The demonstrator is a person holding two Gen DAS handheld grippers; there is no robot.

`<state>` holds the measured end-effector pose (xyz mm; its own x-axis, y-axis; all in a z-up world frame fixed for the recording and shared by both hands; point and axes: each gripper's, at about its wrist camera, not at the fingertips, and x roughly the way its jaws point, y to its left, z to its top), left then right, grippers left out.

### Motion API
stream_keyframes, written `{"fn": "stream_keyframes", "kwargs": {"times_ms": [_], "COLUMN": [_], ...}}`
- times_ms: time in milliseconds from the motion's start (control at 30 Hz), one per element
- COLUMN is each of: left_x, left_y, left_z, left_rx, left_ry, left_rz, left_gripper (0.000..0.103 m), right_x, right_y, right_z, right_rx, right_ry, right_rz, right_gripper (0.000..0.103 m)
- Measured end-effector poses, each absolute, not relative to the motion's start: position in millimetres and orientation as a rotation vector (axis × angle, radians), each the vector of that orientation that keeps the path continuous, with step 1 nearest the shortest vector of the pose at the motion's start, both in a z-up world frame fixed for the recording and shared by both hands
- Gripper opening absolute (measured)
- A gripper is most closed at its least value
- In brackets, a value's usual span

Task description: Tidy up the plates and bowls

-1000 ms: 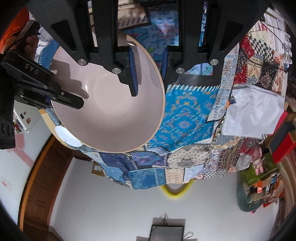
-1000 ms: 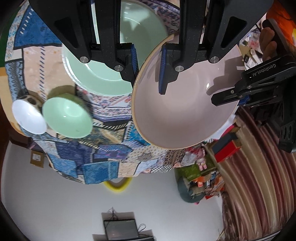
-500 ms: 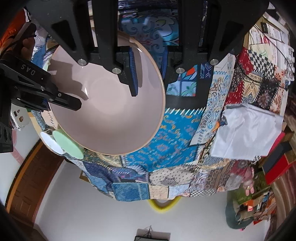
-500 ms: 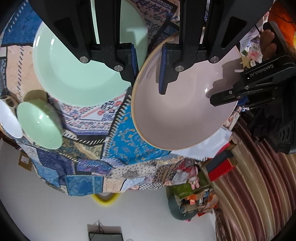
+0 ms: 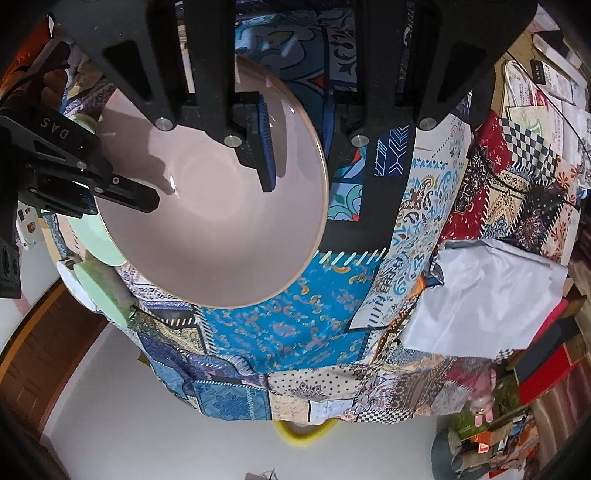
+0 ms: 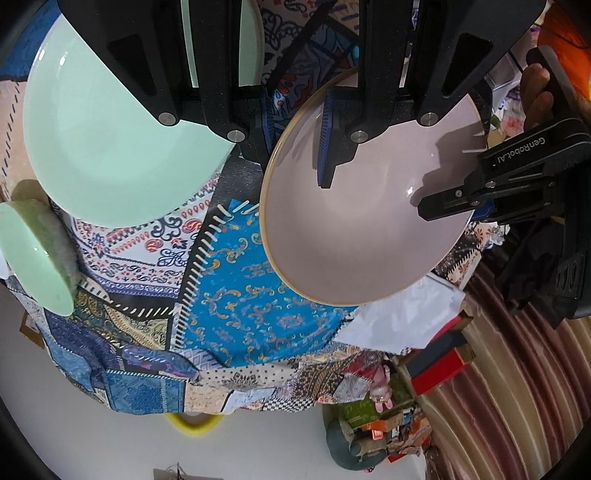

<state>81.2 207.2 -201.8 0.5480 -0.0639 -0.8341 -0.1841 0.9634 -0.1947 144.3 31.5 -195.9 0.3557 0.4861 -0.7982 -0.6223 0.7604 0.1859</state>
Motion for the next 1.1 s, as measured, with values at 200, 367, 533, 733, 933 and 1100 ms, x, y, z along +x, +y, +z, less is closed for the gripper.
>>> {"fn": "stream_keyframes", "kwargs": {"times_ms": [200, 367, 533, 733, 933, 1100], "left_x": [82.5, 83.4, 84.5, 76.7, 72.1, 74.3], "left_y": [212.2, 209.9, 207.6, 215.8, 209.0, 182.5], "left_z": [-209.1, -209.6, -209.9, -195.6, -167.0, -139.1], "left_rx": [-0.288, -0.273, -0.259, -0.249, -0.236, -0.191], "left_ry": [1.002, 1.000, 1.012, 0.982, 0.927, 0.858], "left_rz": [0.074, 0.074, 0.080, 0.133, 0.138, 0.104], "left_gripper": [0.022, 0.022, 0.022, 0.022, 0.028, 0.042], "right_x": [146.4, 149.9, 150.0, 149.5, 150.5, 145.9], "right_y": [37.8, 38.8, 37.0, 25.5, 4.0, -17.8], "right_z": [-205.1, -209.9, -209.3, -199.0, -178.8, -158.2], "right_rx": [-0.173, -0.172, -0.167, -0.156, -0.108, -0.095], "right_ry": [0.999, 1.020, 1.022, 0.986, 0.934, 0.874], "right_rz": [0.723, 0.719, 0.723, 0.714, 0.698, 0.677], "right_gripper": [0.019, 0.019, 0.022, 0.022, 0.024, 0.030]}}
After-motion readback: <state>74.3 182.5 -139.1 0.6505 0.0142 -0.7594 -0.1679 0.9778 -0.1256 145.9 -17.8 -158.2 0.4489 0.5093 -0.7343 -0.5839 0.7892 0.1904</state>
